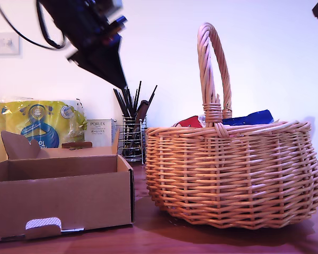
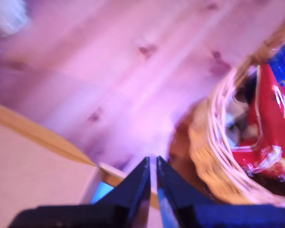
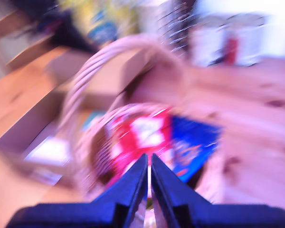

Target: Move the bags of Easter eggs from the cardboard box on the left into the woven basket on the right side.

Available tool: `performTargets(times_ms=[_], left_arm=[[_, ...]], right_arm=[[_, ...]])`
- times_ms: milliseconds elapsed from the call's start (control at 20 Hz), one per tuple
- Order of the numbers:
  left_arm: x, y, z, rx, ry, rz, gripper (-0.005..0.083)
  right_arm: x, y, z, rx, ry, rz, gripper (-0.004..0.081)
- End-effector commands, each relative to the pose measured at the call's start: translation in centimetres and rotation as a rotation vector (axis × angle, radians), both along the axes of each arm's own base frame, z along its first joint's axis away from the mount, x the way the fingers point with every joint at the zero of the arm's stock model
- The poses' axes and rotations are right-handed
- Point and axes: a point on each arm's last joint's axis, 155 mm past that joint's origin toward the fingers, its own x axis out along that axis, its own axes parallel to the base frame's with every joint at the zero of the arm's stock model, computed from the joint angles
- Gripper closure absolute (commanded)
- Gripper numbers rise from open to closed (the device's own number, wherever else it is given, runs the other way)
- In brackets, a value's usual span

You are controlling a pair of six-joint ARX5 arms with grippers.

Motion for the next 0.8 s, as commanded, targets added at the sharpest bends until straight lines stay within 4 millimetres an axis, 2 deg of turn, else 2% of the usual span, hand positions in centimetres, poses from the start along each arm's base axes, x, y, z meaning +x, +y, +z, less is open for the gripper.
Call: performTargets(times_ms=[0,150,250,550,750], left_arm=[[-0.3,0.9,0.4,-0.024,-0.062,0.046,0.0795],[-1.7,3.3,0.6,-0.092,-0.164,0.122,0.0795],[-3.0,4.7,1.2,-0.155,-0.23,0.161,0.0795],[-8.8,8.3,2.5,-0.277,-0.373,0.231,0.0795],[-12.3,10.4,3.9,-0.366,-0.448,0.277,0.0795]], right_arm=[[0.7,-1.0,1.0,0.01,-0.03,-0.062,0.0782],[1.5,-2.4,1.4,0.033,-0.04,-0.148,0.0782],[1.6,-2.4,1.7,0.038,-0.052,-0.15,0.0782],[1.0,-2.1,1.8,-0.062,-0.11,-0.09,0.0782],[-0.1,-2.2,2.2,-0.065,-0.133,-0.075,0.0782]])
